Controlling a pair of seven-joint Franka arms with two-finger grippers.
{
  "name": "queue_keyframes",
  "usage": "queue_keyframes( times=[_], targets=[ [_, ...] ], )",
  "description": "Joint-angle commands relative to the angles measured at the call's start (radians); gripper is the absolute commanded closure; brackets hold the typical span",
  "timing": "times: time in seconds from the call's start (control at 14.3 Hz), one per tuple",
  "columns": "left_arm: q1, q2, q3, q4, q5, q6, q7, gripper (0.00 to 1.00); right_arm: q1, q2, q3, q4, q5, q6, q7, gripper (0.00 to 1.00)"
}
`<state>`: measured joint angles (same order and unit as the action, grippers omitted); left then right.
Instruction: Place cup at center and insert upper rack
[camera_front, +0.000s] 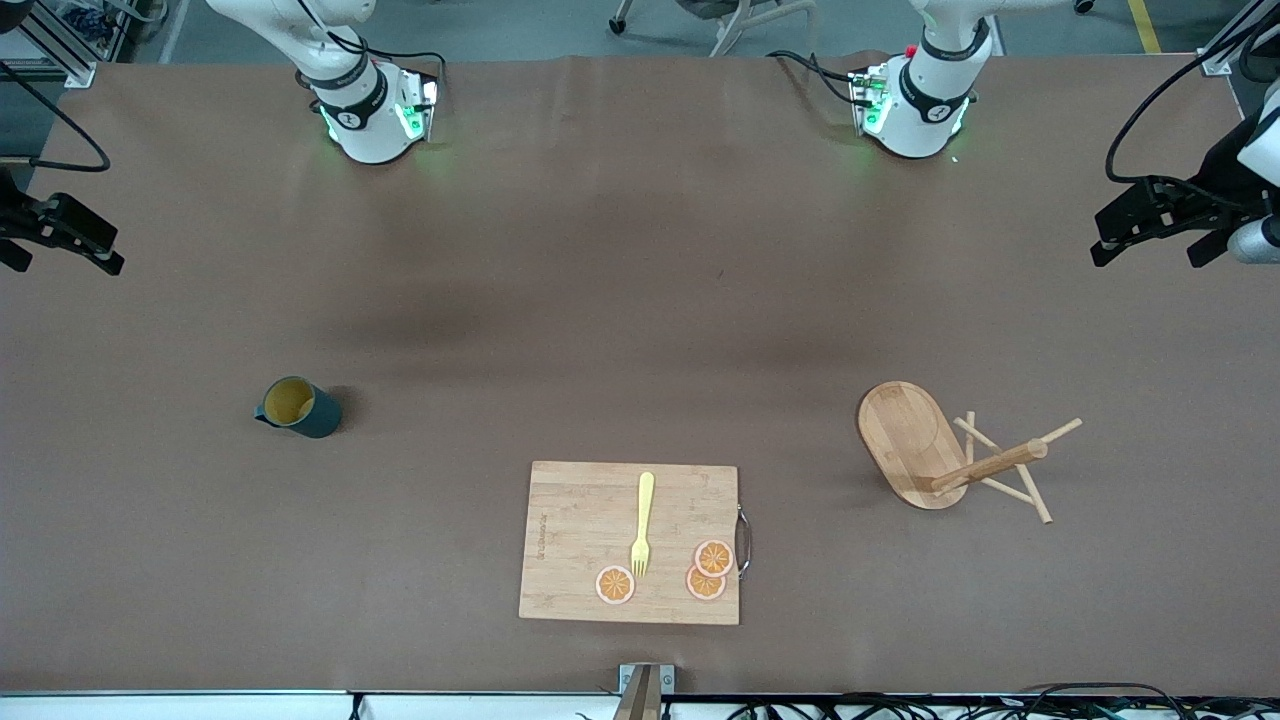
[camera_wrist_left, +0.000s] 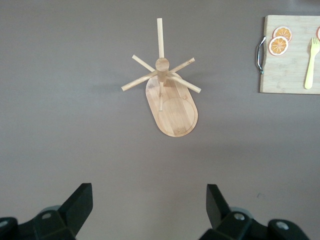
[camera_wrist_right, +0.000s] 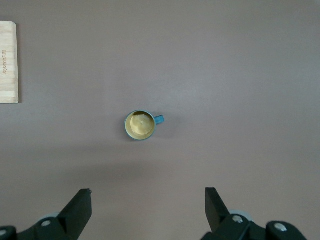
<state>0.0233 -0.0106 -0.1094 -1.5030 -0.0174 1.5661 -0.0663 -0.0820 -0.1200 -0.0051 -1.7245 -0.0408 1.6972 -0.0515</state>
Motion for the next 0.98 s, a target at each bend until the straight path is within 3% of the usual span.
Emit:
queue_keyframes(
  times=[0.0, 0.91],
  targets=[
    [-0.003, -0.006, -0.006, 0.006, 0.014, 0.002, -0.003, 0.00, -0.001, -0.015, -0.004, -0.009, 0.018, -0.011, -0.004, 0.00],
    [0.000, -0.003, -0.006, 0.006, 0.011, 0.008, -0.004, 0.00, 0.004, -0.004, -0.003, -0.010, 0.016, -0.022, -0.005, 0.00]
  ],
)
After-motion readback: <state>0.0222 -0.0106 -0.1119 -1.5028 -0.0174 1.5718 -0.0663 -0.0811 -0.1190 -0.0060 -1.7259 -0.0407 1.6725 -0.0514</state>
